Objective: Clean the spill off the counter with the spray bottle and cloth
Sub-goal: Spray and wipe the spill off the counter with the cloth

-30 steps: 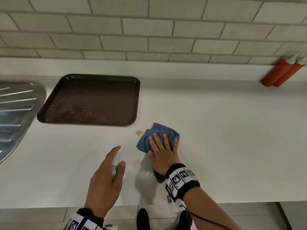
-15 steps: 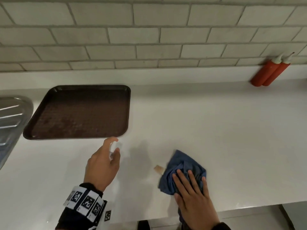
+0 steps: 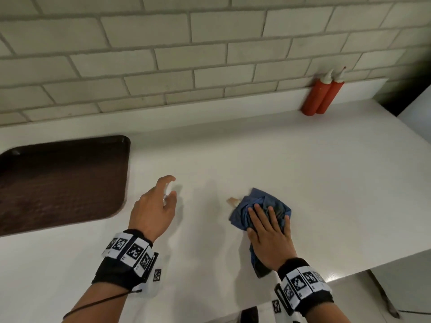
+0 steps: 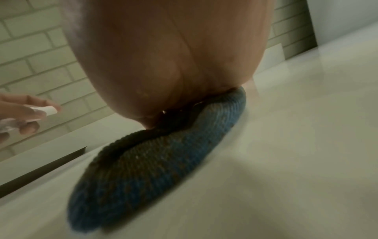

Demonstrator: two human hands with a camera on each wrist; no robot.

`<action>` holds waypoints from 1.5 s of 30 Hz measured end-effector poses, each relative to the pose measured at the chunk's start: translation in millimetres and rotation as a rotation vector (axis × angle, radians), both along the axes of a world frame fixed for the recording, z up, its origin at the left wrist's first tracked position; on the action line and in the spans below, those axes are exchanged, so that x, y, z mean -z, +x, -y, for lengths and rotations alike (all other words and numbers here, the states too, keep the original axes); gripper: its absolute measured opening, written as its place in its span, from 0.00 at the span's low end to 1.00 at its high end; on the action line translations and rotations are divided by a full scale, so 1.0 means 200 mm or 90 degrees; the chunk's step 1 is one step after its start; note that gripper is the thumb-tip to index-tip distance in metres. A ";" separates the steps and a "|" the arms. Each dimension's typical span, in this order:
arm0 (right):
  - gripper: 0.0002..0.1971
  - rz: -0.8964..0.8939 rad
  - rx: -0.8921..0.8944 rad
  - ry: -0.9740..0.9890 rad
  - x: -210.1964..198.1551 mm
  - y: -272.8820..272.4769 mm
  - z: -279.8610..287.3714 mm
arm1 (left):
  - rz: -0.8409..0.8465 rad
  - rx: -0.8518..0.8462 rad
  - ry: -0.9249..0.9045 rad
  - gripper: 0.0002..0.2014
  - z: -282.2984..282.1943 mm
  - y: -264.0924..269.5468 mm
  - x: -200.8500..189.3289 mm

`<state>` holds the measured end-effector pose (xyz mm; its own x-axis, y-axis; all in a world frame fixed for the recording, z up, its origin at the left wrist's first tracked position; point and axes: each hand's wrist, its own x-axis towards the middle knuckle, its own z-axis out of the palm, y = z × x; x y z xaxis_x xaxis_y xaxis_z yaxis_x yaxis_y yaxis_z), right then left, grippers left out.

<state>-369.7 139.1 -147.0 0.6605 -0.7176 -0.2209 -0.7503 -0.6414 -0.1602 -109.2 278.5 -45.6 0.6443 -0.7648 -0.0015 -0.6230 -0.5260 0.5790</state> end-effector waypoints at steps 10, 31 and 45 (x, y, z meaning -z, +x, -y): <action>0.28 0.019 0.019 -0.003 0.00 -0.30 0.13 | -0.006 0.071 -0.016 0.14 0.26 -0.52 0.06; 0.30 -0.018 0.141 0.076 -0.04 -0.65 0.82 | 0.028 0.139 0.032 0.18 0.83 -0.86 0.03; 0.30 -0.006 -0.112 0.047 -0.03 0.10 0.32 | -0.063 -0.021 -0.029 0.20 0.33 -0.40 0.05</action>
